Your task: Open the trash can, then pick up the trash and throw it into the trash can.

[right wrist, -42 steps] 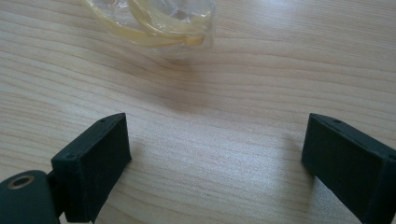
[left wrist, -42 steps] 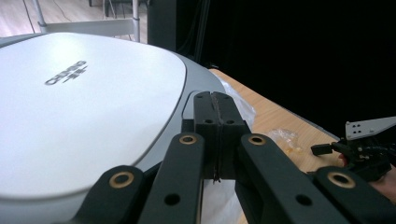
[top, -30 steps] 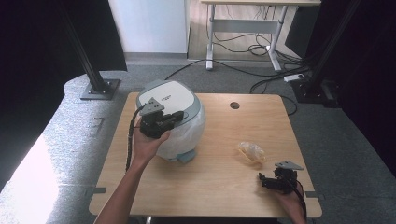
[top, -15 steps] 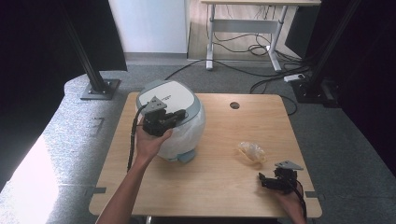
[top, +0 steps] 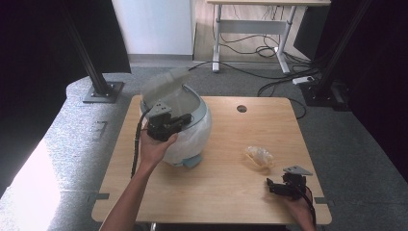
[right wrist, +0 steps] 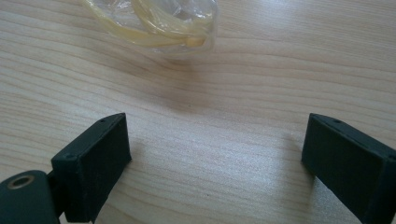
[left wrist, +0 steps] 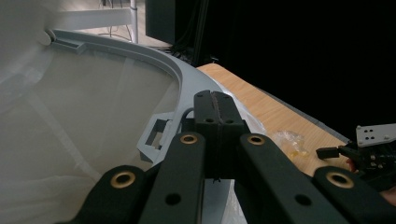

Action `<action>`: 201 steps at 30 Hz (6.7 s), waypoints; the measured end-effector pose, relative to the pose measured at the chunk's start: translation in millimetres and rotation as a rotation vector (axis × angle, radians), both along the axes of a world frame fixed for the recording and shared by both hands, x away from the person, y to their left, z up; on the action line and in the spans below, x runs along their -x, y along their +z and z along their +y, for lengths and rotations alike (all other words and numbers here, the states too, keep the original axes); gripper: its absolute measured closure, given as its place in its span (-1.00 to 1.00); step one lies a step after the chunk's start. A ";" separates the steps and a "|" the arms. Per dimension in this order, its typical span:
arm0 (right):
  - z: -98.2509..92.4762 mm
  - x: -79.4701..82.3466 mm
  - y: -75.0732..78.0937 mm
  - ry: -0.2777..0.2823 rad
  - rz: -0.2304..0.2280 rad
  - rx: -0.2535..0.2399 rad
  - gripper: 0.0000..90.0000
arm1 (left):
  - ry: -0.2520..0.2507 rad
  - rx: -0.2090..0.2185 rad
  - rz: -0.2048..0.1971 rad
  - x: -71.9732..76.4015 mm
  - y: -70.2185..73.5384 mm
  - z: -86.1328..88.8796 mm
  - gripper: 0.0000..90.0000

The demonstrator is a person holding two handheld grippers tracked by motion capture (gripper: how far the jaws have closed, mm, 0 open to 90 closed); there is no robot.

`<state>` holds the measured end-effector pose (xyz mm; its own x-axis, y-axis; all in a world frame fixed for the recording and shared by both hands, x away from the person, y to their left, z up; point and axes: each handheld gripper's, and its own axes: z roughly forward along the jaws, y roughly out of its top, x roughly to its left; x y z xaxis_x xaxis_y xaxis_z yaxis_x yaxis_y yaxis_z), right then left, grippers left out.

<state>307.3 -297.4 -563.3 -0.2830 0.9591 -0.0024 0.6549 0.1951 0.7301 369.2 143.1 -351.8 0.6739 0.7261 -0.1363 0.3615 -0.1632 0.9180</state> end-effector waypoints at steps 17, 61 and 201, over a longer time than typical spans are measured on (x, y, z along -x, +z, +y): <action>0.0 0.0 0.0 0.000 0.000 0.000 -0.84 | -0.010 0.048 -0.011 26.2 8.3 20.8 0.27; 0.1 0.0 -0.2 0.000 -0.002 0.001 -0.84 | 0.125 -0.114 0.040 66.6 -139.8 81.1 -0.52; 125.6 -61.4 215.2 0.404 -0.410 -0.295 0.80 | 0.125 -0.163 0.195 53.7 -186.7 85.4 -0.50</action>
